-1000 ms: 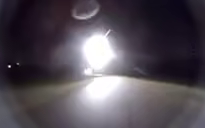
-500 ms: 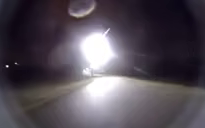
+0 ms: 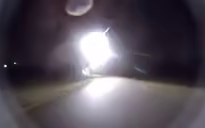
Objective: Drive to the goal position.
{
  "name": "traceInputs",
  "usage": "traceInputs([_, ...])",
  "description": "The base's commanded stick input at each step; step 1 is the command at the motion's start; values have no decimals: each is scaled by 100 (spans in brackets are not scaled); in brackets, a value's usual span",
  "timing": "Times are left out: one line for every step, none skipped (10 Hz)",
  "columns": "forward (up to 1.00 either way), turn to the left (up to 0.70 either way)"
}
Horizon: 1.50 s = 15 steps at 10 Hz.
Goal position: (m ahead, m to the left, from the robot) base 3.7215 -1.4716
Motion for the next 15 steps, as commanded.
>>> traceInputs([100,0])
traceInputs([100,0])
traceInputs([100,0])
traceInputs([100,0])
traceInputs([100,0])
traceInputs([100,0])
traceInputs([100,0])
traceInputs([100,0])
traceInputs([100,0])
traceInputs([100,0])
traceInputs([100,0])
traceInputs([100,0])
traceInputs([100,0])
traceInputs([100,0])
traceInputs([100,0])
